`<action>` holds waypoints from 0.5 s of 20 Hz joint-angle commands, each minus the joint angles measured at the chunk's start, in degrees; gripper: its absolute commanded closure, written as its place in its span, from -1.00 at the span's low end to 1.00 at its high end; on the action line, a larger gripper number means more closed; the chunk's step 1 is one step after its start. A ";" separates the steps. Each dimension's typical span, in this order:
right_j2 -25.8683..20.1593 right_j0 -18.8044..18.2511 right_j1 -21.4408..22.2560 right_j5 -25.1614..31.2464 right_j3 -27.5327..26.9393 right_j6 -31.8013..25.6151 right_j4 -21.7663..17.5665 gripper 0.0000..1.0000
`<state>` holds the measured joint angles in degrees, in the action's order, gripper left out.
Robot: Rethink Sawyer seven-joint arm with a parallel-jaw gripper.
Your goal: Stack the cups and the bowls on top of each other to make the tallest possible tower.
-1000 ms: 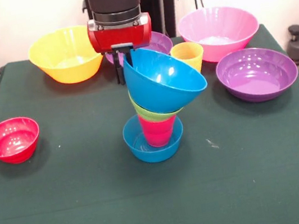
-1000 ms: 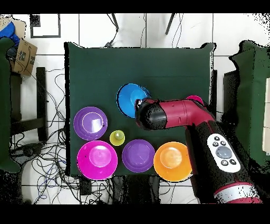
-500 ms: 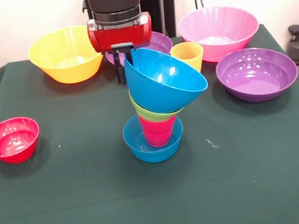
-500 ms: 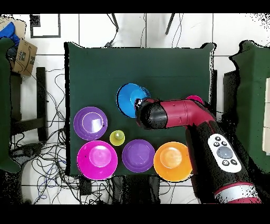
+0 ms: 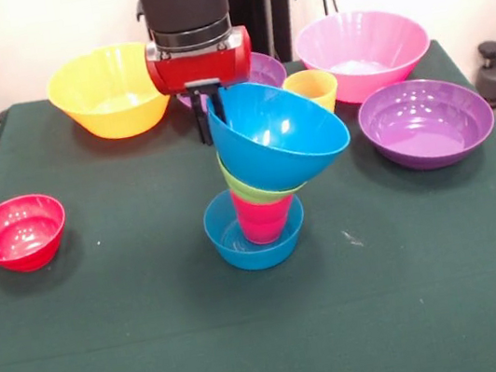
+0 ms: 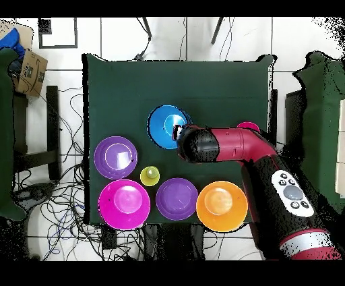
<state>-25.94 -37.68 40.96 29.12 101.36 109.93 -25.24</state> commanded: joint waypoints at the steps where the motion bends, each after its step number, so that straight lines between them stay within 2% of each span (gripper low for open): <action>1: -4.27 -0.57 -5.04 0.66 2.70 -1.27 1.77 1.00; 10: -5.13 -1.87 -6.39 0.41 2.83 -2.68 1.82 1.00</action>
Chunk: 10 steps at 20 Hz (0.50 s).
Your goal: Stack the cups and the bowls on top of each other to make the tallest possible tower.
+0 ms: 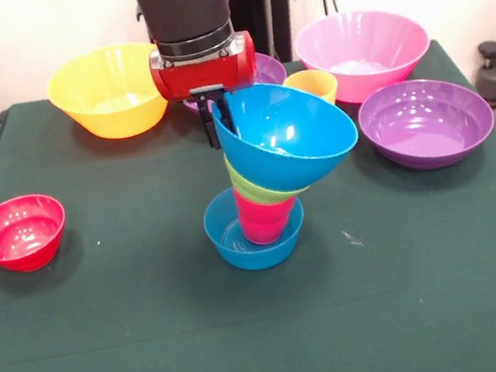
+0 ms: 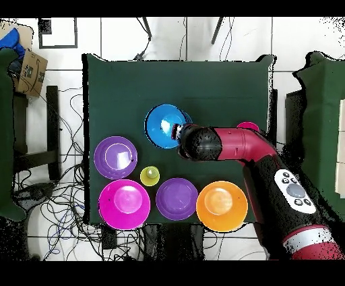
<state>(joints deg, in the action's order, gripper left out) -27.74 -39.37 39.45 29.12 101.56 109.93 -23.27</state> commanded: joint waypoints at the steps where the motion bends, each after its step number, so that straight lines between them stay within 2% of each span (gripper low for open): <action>1: -3.49 -0.25 -4.96 0.34 2.69 -2.62 -0.19 1.00; 10: -5.89 -2.38 -6.41 -0.13 3.24 -3.59 -0.65 1.00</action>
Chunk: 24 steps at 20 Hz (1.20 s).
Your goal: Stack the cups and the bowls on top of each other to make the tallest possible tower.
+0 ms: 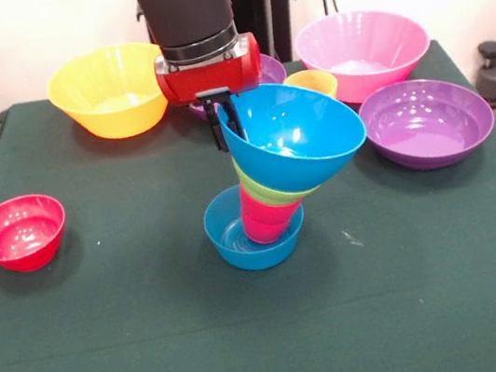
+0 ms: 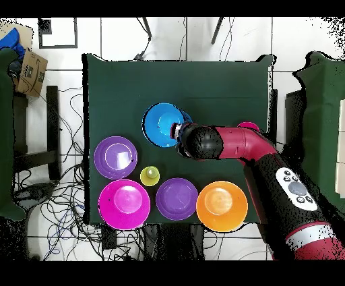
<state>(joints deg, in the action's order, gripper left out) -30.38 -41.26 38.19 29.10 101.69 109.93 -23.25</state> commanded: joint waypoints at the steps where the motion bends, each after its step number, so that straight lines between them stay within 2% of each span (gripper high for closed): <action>1: -3.56 -0.72 -5.36 -0.19 3.11 -3.61 -0.76 1.00; 14: -5.81 -3.73 -5.98 -0.33 3.69 -4.33 -2.54 1.00; 21: -2.43 -2.71 -1.78 3.10 3.36 -4.27 -4.89 1.00; 24: -2.22 -3.14 -1.50 4.25 2.83 -5.41 -5.22 1.00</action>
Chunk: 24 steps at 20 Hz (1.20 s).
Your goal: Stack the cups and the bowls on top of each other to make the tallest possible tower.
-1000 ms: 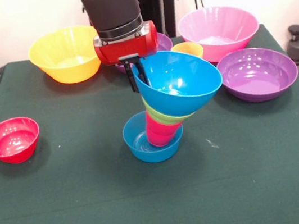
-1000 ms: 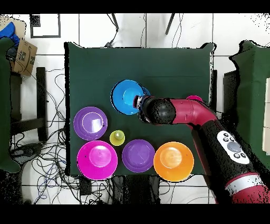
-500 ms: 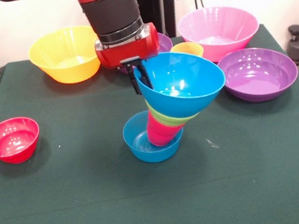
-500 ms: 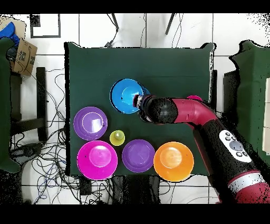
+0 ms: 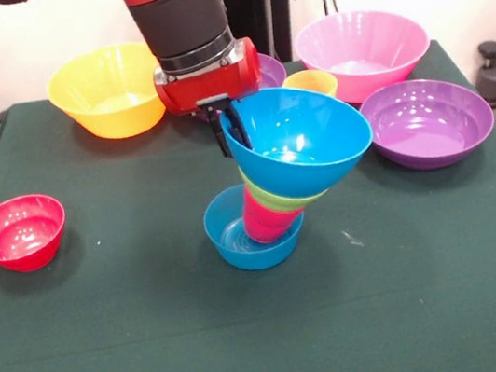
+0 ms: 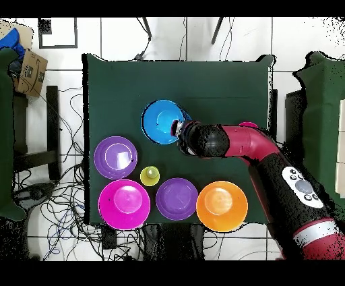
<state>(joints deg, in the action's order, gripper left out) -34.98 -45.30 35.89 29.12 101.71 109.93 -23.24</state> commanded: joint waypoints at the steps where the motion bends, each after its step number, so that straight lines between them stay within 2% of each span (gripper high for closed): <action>1: 2.17 0.62 0.48 4.05 2.63 -5.77 -5.31 1.00; 10: 2.74 0.34 0.77 3.45 3.65 -6.07 -6.50 1.00; 24: 0.24 -3.88 1.61 3.03 8.18 -7.44 -7.07 1.00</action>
<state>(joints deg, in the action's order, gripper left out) -35.01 -48.64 37.25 29.10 104.26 109.93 -25.13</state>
